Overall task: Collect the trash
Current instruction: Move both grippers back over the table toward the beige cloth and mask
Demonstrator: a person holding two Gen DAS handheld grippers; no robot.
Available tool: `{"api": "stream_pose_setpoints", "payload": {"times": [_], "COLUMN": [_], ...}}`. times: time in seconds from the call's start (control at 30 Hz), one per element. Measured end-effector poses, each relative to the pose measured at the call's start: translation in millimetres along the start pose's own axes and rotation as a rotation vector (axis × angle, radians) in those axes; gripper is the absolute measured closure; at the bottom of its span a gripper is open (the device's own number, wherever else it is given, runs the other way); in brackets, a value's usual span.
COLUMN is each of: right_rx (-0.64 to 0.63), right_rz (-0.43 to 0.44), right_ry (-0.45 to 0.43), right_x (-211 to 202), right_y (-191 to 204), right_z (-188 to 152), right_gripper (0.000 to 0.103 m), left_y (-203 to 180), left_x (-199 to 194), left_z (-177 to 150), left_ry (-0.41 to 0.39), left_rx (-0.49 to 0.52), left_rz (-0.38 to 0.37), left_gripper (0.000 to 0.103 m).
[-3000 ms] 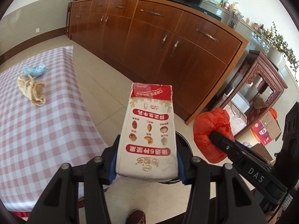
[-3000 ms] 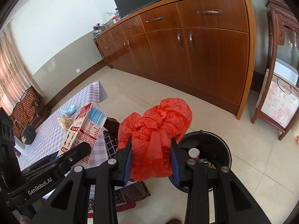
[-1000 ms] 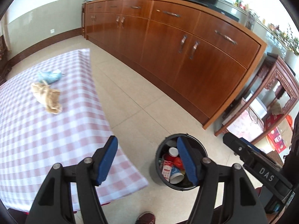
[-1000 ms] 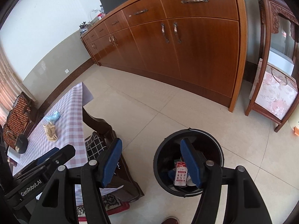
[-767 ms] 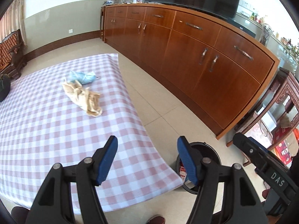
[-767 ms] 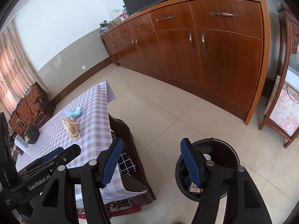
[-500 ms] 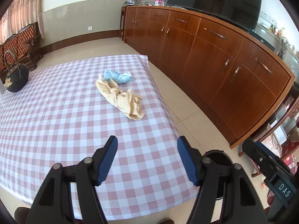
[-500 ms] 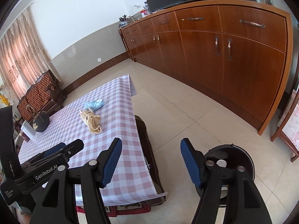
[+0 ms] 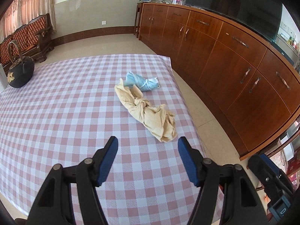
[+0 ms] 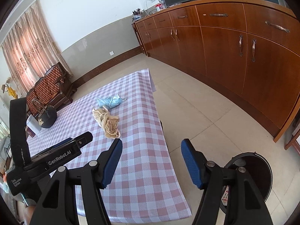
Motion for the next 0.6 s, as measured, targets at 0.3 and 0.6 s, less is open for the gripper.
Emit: {"api": "stream_pose_setpoints", "payload": {"times": [0.3, 0.6], "right_rx": [0.018, 0.026], "right_rz": [0.013, -0.003], "right_ry": [0.015, 0.032], "right_x": [37, 69], "right_y": [-3, -10], "right_z": [17, 26], "right_gripper": [0.036, 0.036], "left_y": [-10, -7], "left_x": [38, 73], "left_z": [18, 20], "left_ry": [0.018, 0.069], "left_rx": [0.012, 0.003], "left_rz": [0.038, 0.070], "left_gripper": [0.035, 0.035]}}
Point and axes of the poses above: each gripper's, at about its wrist camera, not at the fingertips, and x roughly the way its jaws point, y to its left, z to its top, the point moved 9 cm from there along x, roughly the way its jaws point, and after that the axes turned 4 degrees about x, right-handed, at the moved point
